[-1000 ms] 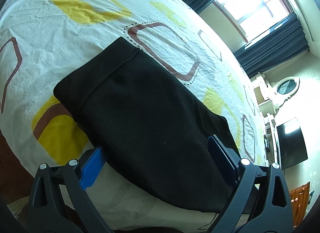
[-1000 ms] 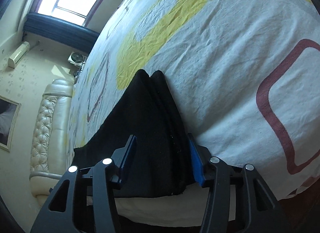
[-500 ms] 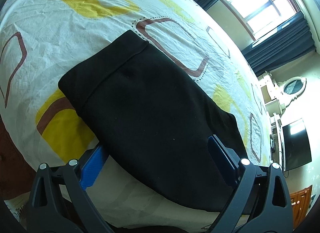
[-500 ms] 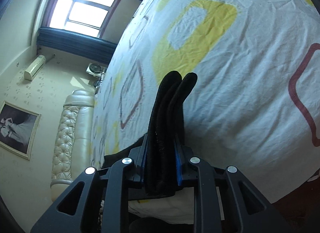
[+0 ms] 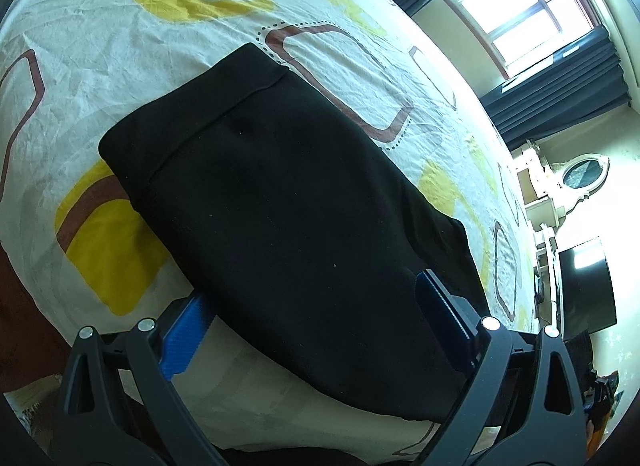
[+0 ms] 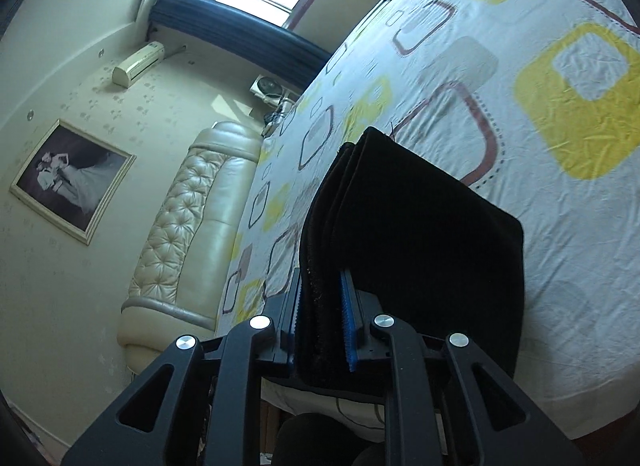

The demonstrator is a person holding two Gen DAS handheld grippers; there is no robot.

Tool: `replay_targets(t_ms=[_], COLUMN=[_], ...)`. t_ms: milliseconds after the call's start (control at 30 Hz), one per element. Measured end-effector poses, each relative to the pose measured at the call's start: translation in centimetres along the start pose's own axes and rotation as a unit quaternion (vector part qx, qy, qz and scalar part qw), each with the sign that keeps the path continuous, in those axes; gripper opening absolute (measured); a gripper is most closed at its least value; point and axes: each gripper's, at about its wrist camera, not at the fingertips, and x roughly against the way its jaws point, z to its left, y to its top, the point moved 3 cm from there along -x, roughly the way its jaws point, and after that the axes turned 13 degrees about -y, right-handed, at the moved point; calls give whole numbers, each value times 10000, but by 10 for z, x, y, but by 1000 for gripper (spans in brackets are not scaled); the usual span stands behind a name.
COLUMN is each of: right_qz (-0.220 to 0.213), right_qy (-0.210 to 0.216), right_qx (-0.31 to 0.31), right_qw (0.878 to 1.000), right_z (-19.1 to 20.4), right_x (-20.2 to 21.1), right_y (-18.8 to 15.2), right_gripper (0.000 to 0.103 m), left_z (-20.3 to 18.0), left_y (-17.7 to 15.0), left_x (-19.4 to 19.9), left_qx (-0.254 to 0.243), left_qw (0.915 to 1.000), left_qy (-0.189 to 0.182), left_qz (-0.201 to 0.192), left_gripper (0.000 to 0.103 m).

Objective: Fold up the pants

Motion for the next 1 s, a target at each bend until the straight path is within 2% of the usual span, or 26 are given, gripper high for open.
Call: replay_targets(t_ms=[100,233,400,533,733,867,1000], right_qz=[290,595,884,1047,1136,1240,1254], right_qy=[32,-161,-249,-737,-1652,-1868,-1844], right_qx=[162,495,732,1012,1526,1729,1668], right_qw=[9994,9969,9931,9866,9677,9591,9604], right_z=[27,59,86,94,92,92,91], right_x=[-35,-78,-123,-159,-200,-215,-220], right_y=[-14,-39,-73,-98,-132,-150,-156], right_gripper=[18,18,18,18,18,18,18], left_z=[1,3,3,2,-9,-11,-10], left_y=[-1,-1,-1,-2,-2,-2,-1], left_x=[0,0,0,1,-1,-3,-6], left_qx=[47,123,180,161,-134,-199,-178], left_qw=[10000,9999,9997,9997,9999,9998,9998], left_qy=[-39,-88,-133,-157,-76,-67,-66], left_qz=[15,4,-16,-23,-35,-6,15], left_gripper=[96,96,96,96,96,96,96])
